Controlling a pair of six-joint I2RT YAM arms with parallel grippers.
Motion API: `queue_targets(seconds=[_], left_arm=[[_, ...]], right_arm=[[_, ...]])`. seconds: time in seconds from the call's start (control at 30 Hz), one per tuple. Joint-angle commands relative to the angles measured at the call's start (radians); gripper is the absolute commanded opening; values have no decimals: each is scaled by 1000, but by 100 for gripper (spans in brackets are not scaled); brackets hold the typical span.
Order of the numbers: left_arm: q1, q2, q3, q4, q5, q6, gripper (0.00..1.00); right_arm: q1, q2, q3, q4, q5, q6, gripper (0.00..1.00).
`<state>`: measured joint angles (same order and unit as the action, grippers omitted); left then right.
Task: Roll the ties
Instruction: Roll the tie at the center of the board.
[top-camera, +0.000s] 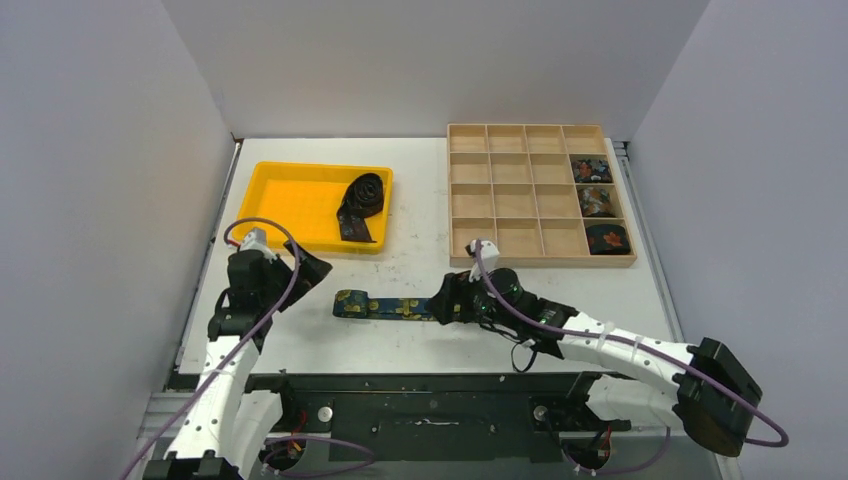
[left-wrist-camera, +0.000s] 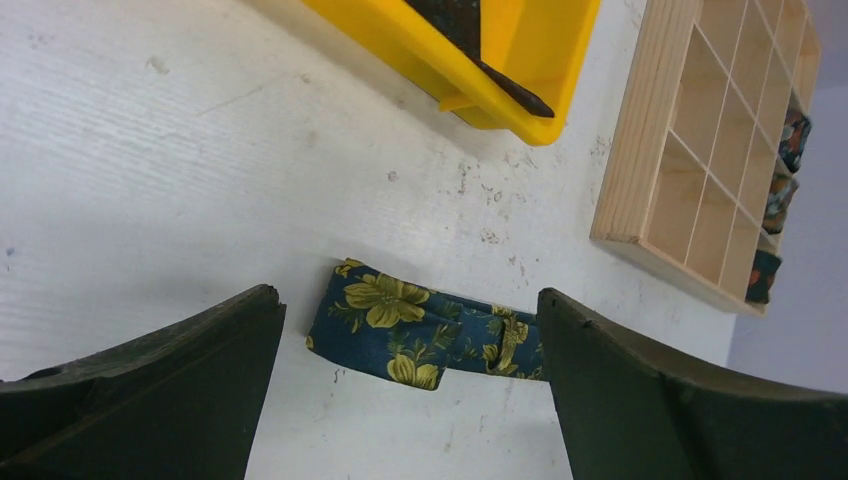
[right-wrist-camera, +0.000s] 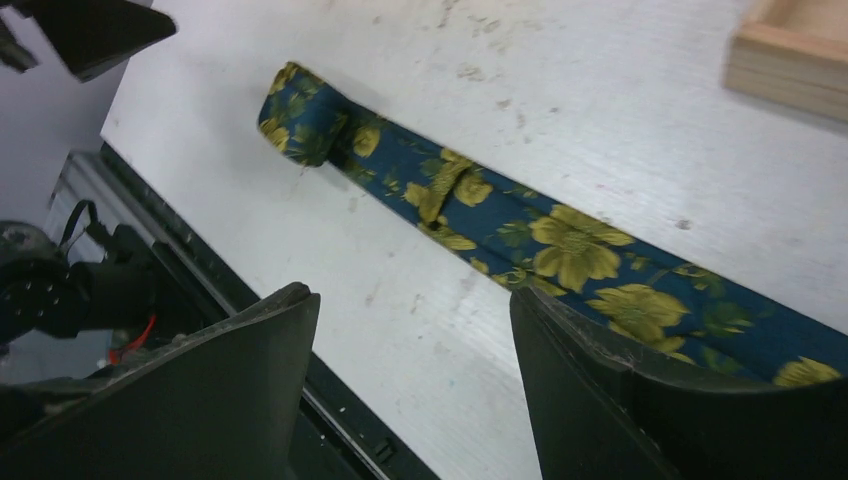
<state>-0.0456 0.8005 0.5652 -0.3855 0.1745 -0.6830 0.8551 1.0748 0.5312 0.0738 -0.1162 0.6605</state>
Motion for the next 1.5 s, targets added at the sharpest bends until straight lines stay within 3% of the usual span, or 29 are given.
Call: queue_targets(seconds=[0.0, 0.07, 0.17, 0.43, 0.63, 0.93, 1.47], left_arm=[[112, -118, -92, 157, 169, -132, 96], [112, -138, -113, 164, 168, -151, 96], [113, -132, -110, 126, 140, -138, 96], [109, -128, -127, 127, 157, -140, 100], [95, -92, -127, 120, 144, -137, 94], [79, -40, -129, 121, 134, -131, 91], [30, 36, -110, 104, 114, -103, 90]], right_arm=[[194, 67, 62, 167, 165, -56, 73], [268, 135, 104, 169, 270, -81, 75], [270, 242, 188, 155, 328, -36, 75], [256, 519, 369, 211, 229, -1, 66], [250, 670, 493, 190, 200, 29, 61], [242, 787, 602, 129, 182, 46, 60], [196, 826, 527, 123, 160, 65, 54]])
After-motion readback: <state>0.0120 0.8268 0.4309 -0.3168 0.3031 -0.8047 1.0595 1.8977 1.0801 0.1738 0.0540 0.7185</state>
